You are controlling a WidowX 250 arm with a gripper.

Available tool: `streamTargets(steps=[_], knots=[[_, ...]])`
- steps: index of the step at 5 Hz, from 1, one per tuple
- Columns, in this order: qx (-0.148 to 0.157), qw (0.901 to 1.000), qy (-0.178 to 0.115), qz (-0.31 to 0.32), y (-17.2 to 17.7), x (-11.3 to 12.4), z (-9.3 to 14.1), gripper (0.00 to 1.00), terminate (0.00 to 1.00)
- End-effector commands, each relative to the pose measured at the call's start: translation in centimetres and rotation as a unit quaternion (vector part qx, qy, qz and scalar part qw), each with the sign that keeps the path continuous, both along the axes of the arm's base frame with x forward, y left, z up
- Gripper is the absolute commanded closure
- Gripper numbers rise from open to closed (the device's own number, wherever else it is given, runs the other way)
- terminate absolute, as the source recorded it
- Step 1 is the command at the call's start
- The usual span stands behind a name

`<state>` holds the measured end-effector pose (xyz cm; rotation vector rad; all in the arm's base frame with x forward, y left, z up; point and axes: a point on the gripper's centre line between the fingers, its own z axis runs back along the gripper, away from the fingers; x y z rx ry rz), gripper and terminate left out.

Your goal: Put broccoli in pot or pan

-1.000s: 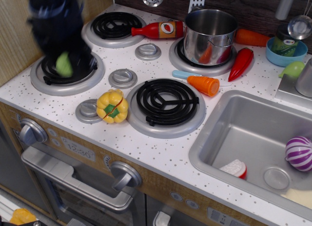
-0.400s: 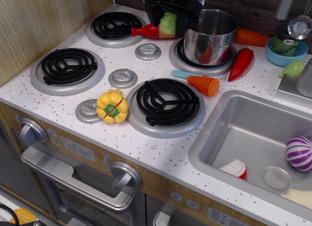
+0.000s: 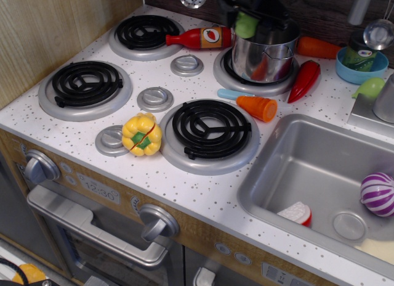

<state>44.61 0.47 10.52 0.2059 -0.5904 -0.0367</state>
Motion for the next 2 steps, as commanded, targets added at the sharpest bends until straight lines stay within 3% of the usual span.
streamTargets(steps=[1,2], knots=[[0.003,0.999,-0.044,-0.003,-0.35,2.11,2.2,1.0,0.0],[0.005,0.998,-0.061,-0.014,-0.43,2.4,1.86,0.0,1.0]])
